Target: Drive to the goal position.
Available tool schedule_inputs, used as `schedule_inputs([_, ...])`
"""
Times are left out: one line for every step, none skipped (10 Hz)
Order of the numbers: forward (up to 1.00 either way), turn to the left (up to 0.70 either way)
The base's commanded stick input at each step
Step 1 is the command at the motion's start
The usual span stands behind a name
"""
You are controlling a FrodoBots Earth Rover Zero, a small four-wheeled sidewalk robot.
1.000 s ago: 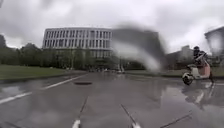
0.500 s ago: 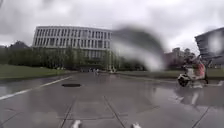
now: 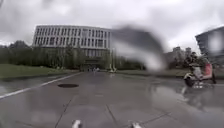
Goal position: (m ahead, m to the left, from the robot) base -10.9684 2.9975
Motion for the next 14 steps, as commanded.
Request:
schedule_inputs([0.70,0.00])
schedule_inputs([0.70,0.00])
schedule_inputs([0.70,0.00])
schedule_inputs([0.70,0.00])
schedule_inputs([0.70,0.00])
schedule_inputs([0.70,0.00])
schedule_inputs([0.70,0.00])
schedule_inputs([0.70,0.00])
schedule_inputs([0.70,0.00])
schedule_inputs([0.70,0.00])
schedule_inputs([0.70,0.00])
schedule_inputs([0.70,0.00])
schedule_inputs([0.70,0.00])
schedule_inputs([0.70,0.00])
